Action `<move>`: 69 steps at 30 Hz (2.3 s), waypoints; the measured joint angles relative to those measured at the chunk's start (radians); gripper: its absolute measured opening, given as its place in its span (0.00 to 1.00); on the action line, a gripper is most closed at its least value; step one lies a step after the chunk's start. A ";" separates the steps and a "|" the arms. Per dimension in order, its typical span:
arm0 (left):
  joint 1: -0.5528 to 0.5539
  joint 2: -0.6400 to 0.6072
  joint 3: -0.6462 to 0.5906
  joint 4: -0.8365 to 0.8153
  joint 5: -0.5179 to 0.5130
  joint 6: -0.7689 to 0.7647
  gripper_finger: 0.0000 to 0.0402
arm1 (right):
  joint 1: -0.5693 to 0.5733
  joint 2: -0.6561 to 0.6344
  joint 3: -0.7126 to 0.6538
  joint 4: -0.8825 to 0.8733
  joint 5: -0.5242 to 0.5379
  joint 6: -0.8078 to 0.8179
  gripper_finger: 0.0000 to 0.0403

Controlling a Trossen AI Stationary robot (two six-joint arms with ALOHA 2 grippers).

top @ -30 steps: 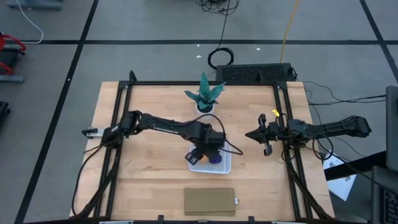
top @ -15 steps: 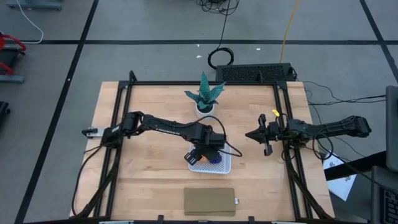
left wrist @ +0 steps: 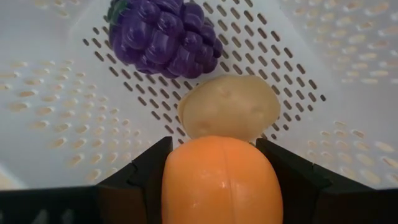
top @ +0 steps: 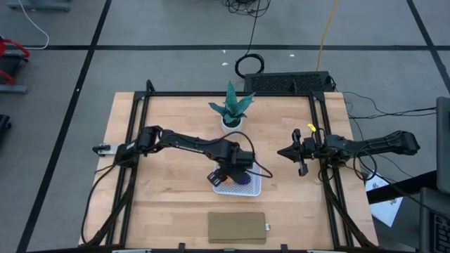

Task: Pick and placing Produce into tupperware
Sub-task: Put the orange into the white basket

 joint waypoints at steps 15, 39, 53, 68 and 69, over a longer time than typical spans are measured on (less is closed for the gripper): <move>0.006 0.000 -0.007 0.006 0.025 -0.053 0.53 | 0.000 0.000 0.000 0.000 0.000 0.000 0.00; 0.002 0.039 -0.008 0.026 0.045 -0.115 0.53 | 0.000 0.000 0.000 0.000 0.000 0.026 0.00; 0.003 0.039 -0.008 0.043 0.063 -0.120 0.53 | 0.000 0.000 0.000 -0.004 0.000 0.026 0.00; 0.002 0.069 -0.007 0.081 0.062 -0.298 0.53 | 0.000 0.000 0.000 0.000 0.000 0.026 0.00; 0.001 0.069 -0.007 0.085 0.062 -0.298 0.53 | 0.000 0.000 0.000 0.000 0.000 0.026 0.00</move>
